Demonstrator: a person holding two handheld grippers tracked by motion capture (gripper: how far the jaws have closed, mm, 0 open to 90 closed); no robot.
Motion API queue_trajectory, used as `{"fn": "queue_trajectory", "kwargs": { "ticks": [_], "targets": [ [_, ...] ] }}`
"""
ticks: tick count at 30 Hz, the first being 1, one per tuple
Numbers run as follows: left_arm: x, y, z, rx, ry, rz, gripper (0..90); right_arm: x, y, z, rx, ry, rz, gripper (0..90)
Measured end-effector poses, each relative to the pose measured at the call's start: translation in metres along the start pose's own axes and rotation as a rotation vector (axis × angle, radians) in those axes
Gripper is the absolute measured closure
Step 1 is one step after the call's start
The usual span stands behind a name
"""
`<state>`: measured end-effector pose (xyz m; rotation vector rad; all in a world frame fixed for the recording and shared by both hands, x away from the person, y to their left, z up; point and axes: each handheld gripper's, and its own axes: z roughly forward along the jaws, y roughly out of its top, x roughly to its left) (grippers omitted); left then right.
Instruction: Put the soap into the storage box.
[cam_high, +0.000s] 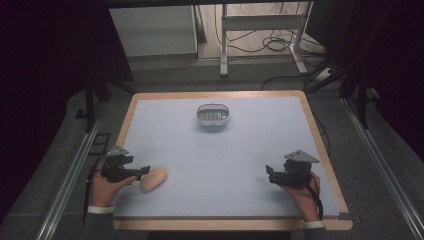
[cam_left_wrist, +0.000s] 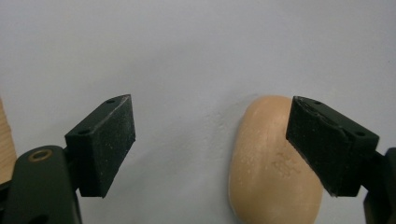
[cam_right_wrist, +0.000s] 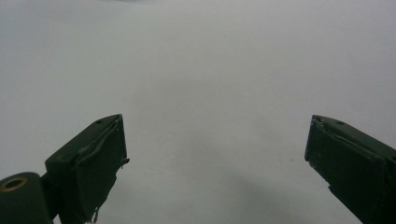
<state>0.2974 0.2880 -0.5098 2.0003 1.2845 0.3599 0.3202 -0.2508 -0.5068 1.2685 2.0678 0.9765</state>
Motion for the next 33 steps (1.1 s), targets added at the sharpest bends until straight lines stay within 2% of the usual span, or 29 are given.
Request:
{"fn": "queue_trajectory", "kwargs": {
  "ticks": [3, 5, 8, 12, 24, 29, 33],
  "targets": [
    [-0.002, 0.001, 0.0, -0.001, 0.001, 0.011, 15.8, -0.003, -0.001, 0.001, -0.005, -0.005, -0.008, 6.1],
    [-0.002, -0.002, -0.002, 0.0, 0.009, 0.011, 15.8, -0.006, -0.003, 0.001, 0.002, 0.007, 0.004, 6.4],
    [-0.001, -0.005, -0.007, -0.002, 0.015, 0.008, 15.9, -0.004, -0.003, 0.001, 0.008, 0.009, -0.002, 6.4],
    [0.001, -0.006, -0.011, -0.017, 0.017, 0.003, 15.9, 0.0, -0.004, 0.0, -0.01, 0.004, -0.01, 6.6],
    [0.009, -0.002, -0.006, -0.005, 0.03, -0.001, 15.8, -0.008, -0.015, -0.008, 0.009, 0.012, -0.004, 6.6],
    [0.007, -0.001, -0.004, 0.006, 0.032, 0.007, 15.8, -0.011, -0.02, -0.006, 0.023, 0.013, 0.015, 6.6],
    [0.0, 0.001, -0.007, 0.014, 0.021, 0.029, 15.9, -0.009, -0.018, -0.008, 0.019, 0.007, 0.003, 6.6]
  ]
}}
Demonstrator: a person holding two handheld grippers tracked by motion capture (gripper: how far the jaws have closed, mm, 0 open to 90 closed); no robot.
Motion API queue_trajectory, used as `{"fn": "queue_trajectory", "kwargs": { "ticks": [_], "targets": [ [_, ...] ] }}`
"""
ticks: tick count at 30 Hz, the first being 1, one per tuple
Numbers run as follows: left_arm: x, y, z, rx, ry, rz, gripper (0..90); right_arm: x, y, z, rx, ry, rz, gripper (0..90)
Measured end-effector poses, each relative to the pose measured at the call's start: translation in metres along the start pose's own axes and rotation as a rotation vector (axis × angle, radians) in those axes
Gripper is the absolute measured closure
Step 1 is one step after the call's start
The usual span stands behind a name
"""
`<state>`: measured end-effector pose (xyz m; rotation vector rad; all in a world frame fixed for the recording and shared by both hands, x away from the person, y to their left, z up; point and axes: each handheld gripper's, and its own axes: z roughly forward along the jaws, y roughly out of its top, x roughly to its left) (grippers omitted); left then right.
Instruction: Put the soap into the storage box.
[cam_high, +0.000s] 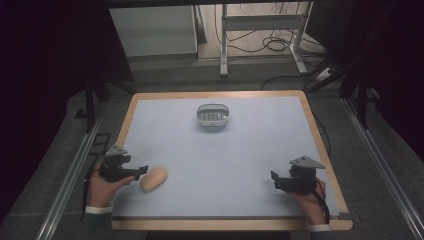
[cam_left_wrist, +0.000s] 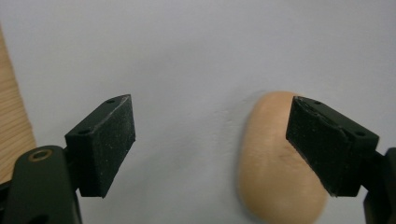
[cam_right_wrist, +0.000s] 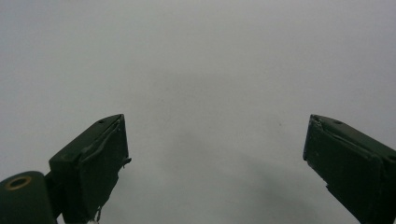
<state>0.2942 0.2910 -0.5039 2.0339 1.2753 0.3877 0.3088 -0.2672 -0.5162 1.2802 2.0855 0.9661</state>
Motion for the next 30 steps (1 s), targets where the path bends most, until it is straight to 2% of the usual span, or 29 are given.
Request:
{"fn": "queue_trajectory", "kwargs": {
  "ticks": [1, 4, 9, 12, 14, 18, 20, 23, 28, 30],
  "targets": [
    [-0.007, 0.004, -0.006, 0.006, -0.006, 0.033, 16.0, 0.001, 0.0, -0.002, -0.009, -0.001, 0.001, 6.7],
    [-0.014, 0.008, -0.012, 0.01, -0.008, 0.051, 16.1, 0.0, -0.001, -0.003, -0.018, 0.024, 0.022, 6.6],
    [-0.022, 0.014, -0.011, 0.052, -0.019, 0.076, 16.7, 0.0, -0.001, -0.003, -0.016, 0.037, 0.013, 6.6],
    [-0.031, 0.019, -0.012, 0.08, -0.025, 0.125, 17.3, -0.001, -0.001, -0.006, -0.025, 0.041, 0.012, 6.6],
    [-0.033, 0.02, -0.012, 0.087, -0.031, 0.131, 17.3, -0.001, -0.001, -0.008, -0.028, 0.036, 0.011, 6.7],
    [-0.037, 0.016, -0.003, 0.142, -0.064, 0.147, 17.5, -0.002, -0.001, -0.011, -0.029, 0.031, 0.012, 6.7],
    [-0.037, 0.016, -0.003, 0.141, -0.061, 0.153, 18.5, -0.003, -0.002, -0.011, -0.029, 0.03, 0.014, 6.7],
    [-0.041, 0.013, 0.001, 0.145, -0.088, 0.171, 18.3, -0.003, -0.003, -0.01, -0.022, 0.027, 0.014, 6.7],
    [-0.042, 0.013, 0.008, 0.182, -0.094, 0.185, 18.1, -0.002, -0.003, -0.01, -0.018, 0.026, 0.01, 6.7],
    [-0.043, 0.012, 0.015, 0.217, -0.094, 0.198, 18.1, -0.002, -0.003, -0.01, -0.018, 0.026, 0.012, 6.7]
  ]
}}
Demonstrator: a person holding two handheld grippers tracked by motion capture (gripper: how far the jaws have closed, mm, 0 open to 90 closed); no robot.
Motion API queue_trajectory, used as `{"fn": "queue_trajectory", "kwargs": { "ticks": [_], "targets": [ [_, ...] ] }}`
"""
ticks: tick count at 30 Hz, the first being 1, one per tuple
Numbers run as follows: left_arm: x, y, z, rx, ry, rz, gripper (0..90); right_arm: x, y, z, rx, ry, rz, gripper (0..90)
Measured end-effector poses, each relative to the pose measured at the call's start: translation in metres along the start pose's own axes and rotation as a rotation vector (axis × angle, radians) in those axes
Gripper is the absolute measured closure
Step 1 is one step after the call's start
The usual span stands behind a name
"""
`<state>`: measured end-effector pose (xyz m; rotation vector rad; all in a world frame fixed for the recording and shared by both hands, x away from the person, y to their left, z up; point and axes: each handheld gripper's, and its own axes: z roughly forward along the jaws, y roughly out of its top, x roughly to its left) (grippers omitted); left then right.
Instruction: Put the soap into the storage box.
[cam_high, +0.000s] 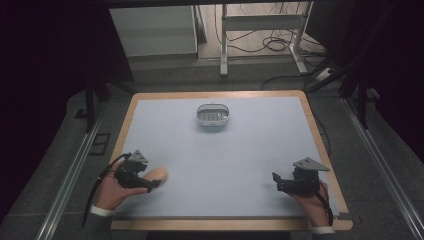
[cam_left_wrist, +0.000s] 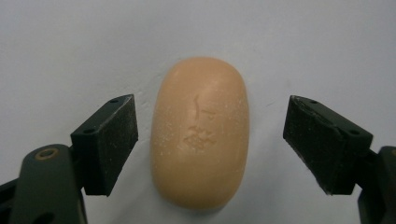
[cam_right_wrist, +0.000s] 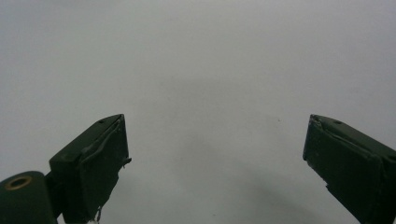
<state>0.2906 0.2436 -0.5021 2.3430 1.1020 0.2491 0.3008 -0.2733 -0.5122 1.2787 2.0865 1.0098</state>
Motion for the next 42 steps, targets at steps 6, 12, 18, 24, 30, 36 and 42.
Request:
{"fn": "queue_trajectory", "kwargs": {
  "ticks": [6, 12, 18, 24, 30, 36, 42],
  "targets": [
    [0.002, 0.001, 0.014, 0.056, -0.01, -0.014, 19.5, 0.001, 0.0, 0.001, 0.0, 0.0, -0.001, 6.7],
    [0.005, 0.0, 0.022, 0.095, -0.008, -0.031, 25.0, 0.001, -0.001, 0.001, 0.007, -0.003, -0.005, 6.7],
    [0.003, -0.002, 0.025, 0.091, 0.008, -0.029, 30.7, 0.001, -0.001, 0.001, 0.012, -0.009, -0.001, 6.8],
    [0.004, -0.001, 0.024, 0.074, 0.031, -0.036, 31.9, -0.001, -0.002, 0.001, 0.011, -0.016, 0.003, 7.1],
    [0.005, 0.002, 0.021, 0.047, 0.022, -0.041, 32.0, -0.001, -0.002, -0.001, 0.01, -0.025, 0.012, 7.2],
    [0.005, 0.007, 0.017, 0.026, 0.012, -0.041, 32.0, -0.002, -0.002, -0.001, 0.012, -0.031, 0.013, 7.4],
    [0.004, 0.015, 0.014, 0.004, 0.006, -0.036, 32.0, -0.002, -0.003, -0.001, 0.013, -0.032, 0.016, 7.5]
  ]
}}
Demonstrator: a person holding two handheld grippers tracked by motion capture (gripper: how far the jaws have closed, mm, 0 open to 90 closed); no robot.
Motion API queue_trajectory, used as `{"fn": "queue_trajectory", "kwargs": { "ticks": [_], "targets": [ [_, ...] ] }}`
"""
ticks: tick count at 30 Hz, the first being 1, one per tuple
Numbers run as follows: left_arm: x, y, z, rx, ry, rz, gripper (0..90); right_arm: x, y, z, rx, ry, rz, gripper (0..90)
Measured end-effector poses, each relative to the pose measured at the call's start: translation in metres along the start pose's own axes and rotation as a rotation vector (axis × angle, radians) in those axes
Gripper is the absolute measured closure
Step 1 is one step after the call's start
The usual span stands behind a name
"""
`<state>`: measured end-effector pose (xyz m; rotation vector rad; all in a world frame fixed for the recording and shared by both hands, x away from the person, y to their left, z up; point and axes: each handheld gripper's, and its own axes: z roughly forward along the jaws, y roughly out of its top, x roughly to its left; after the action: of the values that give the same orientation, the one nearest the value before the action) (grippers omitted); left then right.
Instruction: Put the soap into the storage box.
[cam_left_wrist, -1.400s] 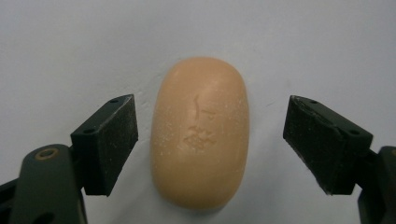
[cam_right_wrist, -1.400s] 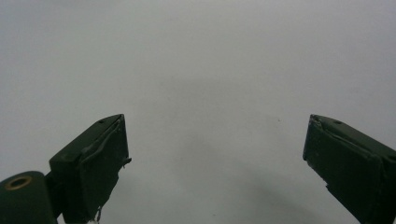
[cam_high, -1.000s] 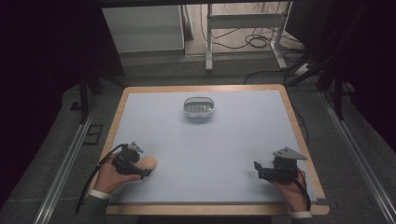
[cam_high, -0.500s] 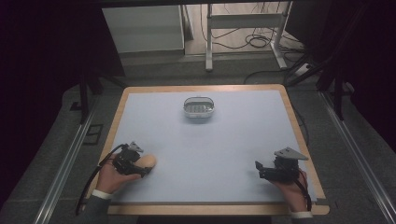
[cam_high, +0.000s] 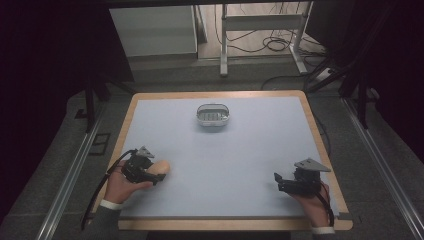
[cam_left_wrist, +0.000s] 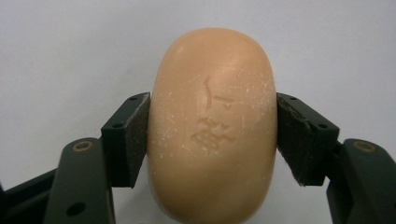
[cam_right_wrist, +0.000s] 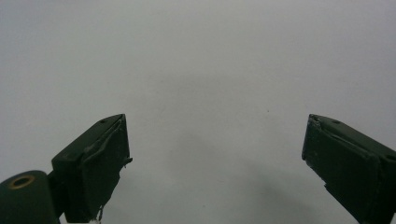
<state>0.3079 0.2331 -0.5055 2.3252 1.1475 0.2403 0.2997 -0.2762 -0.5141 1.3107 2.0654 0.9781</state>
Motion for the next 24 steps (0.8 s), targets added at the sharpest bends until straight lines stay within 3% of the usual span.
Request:
{"fn": "queue_trajectory", "kwargs": {
  "ticks": [10, 14, 24],
  "targets": [
    [-0.004, 0.012, -0.003, -0.028, -0.003, 0.005, 32.0, -0.001, -0.001, 0.001, 0.007, 0.0, 0.001, 7.5],
    [-0.008, 0.024, -0.006, -0.053, -0.015, 0.023, 32.0, -0.001, -0.001, 0.001, 0.008, 0.0, 0.0, 7.5],
    [-0.014, 0.038, -0.004, -0.059, -0.017, 0.053, 32.1, -0.003, -0.002, 0.001, 0.009, -0.006, 0.004, 7.5]
  ]
}}
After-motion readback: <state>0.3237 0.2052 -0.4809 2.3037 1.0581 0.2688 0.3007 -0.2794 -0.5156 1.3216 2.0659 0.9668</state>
